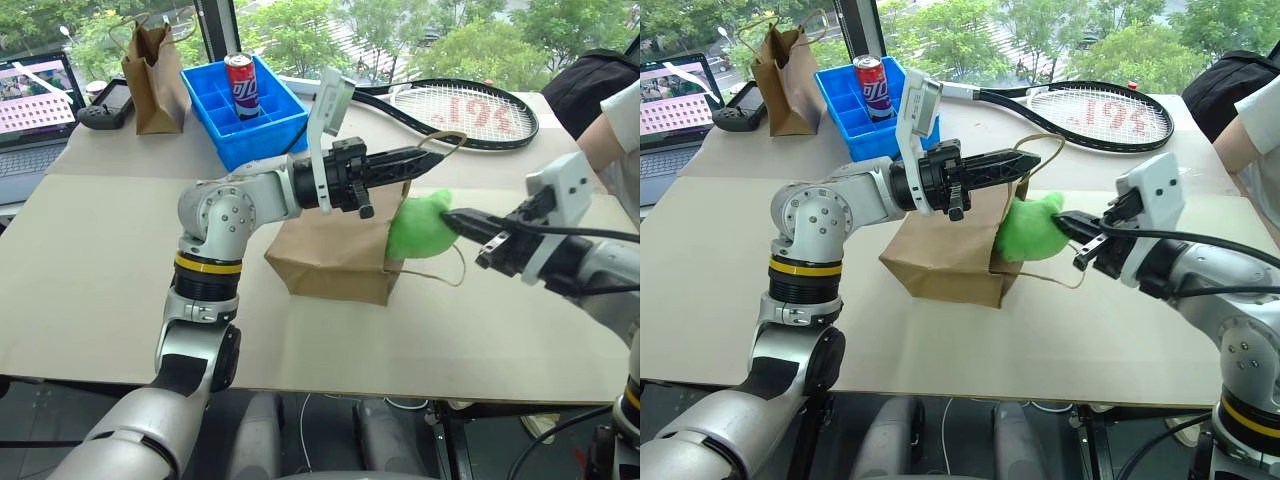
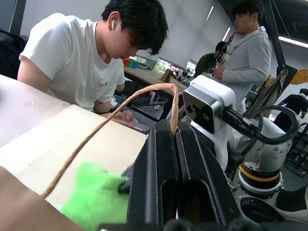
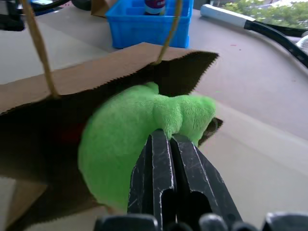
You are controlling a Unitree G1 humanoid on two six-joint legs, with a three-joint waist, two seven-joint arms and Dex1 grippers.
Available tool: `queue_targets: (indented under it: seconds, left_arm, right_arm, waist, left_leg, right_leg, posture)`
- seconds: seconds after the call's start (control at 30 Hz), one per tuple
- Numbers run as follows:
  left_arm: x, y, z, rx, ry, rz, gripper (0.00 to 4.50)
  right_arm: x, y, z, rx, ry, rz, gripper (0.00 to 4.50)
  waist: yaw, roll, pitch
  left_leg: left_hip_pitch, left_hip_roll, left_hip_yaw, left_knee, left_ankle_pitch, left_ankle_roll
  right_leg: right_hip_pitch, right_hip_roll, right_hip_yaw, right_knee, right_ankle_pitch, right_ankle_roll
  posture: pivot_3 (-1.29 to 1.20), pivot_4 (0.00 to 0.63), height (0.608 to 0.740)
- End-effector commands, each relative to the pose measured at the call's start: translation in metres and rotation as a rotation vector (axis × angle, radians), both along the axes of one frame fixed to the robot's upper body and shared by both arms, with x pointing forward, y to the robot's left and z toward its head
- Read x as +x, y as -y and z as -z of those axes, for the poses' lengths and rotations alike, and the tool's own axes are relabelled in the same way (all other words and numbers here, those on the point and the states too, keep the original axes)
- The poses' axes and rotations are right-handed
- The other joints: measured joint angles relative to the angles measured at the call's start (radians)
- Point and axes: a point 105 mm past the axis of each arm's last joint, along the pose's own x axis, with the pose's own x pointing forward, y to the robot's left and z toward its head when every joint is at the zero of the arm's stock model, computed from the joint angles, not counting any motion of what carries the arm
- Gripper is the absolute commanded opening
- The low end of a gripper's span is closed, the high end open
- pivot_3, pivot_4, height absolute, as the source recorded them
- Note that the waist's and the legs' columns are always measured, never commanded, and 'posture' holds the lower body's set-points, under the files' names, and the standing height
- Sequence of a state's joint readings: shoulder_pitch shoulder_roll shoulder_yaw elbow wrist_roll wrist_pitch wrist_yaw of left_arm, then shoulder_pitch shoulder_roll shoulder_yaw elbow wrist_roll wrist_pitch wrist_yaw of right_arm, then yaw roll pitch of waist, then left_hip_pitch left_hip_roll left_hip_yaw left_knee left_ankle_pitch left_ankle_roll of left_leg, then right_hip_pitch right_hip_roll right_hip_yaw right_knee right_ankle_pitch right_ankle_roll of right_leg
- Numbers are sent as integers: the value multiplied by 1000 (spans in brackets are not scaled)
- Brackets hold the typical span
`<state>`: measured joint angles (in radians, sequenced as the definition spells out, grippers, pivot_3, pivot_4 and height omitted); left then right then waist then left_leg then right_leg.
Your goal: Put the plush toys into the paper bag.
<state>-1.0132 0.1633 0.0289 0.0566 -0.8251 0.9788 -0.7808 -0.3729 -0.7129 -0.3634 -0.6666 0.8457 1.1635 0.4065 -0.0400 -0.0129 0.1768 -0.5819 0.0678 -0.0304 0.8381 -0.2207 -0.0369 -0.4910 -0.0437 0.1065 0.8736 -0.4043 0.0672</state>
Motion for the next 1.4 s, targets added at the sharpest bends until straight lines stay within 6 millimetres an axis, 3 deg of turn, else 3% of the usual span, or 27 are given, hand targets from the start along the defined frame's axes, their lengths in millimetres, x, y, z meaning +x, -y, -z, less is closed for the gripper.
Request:
queue_targets:
  seconds: [0.03,0.17,0.43,0.5,0.7,0.73,0.83,1.0,1.1,1.33,1.4]
  left_arm:
    - [-7,3,-12,-35,42,19,0]
    - [-8,4,-13,-45,42,19,0]
    - [-9,5,-16,-58,47,12,0]
    - [-9,3,-17,-60,47,5,0]
    - [-9,2,-14,-58,42,-7,0]
    - [-9,2,-14,-58,41,-7,0]
    - [-9,3,-14,-59,39,-8,0]
    - [-9,3,-14,-62,36,-8,0]
    - [-9,4,-13,-72,23,-2,0]
    - [-9,7,-12,-80,17,7,0]
    - [-7,6,-11,-83,17,-2,0]
  right_arm:
    - [-4,-12,0,4,9,-25,14]
    - [-4,-19,5,28,-10,-49,14]
    - [-1,-70,46,135,-108,-153,14]
    - [-1,-82,48,187,-97,-174,14]
    - [5,-88,56,222,-80,-142,14]
    - [5,-87,57,232,-85,-137,14]
    - [6,-77,58,209,-79,-111,817]
    - [2,-57,50,199,-54,-84,2501]
    - [-1,-37,39,292,-64,-46,3574]
    - [-24,21,42,413,-175,85,3574]
    - [-37,37,41,623,-202,123,3574]
  waist:
    - [0,0,0]
    - [0,0,0]
    - [-4,0,0]
    - [-4,0,0]
    - [-2,0,0]
    - [-2,0,0]
    - [-2,0,0]
    - [-2,0,0]
    - [-2,0,0]
    - [3,0,0]
    - [2,0,0]
  left_leg:
    - [0,0,0,0,0,0]
    - [0,0,0,0,0,0]
    - [0,0,0,-1,1,1]
    - [0,0,0,-1,1,1]
    - [0,0,0,-1,1,1]
    - [0,0,0,-1,1,1]
    - [0,0,0,-1,1,1]
    - [0,0,0,-1,1,1]
    - [0,0,0,-1,1,1]
    - [-1,0,0,-1,1,1]
    - [-1,0,0,-1,1,1]
  right_leg:
    - [0,0,0,0,0,0]
    - [0,0,0,0,0,0]
    - [0,0,0,0,0,0]
    - [0,0,0,0,0,0]
    - [0,0,0,0,0,0]
    - [0,0,0,0,0,0]
    - [0,0,0,0,0,0]
    - [0,0,0,0,0,0]
    - [0,0,0,0,0,0]
    - [0,0,0,0,0,0]
    - [0,0,0,0,0,0]
  posture:
    - [0,150,656]
    - [0,150,656]
    - [0,150,656]
    - [0,150,656]
    - [0,150,656]
    - [0,150,656]
    - [0,150,656]
    - [0,150,656]
    - [0,150,656]
    - [0,150,656]
    - [0,150,656]
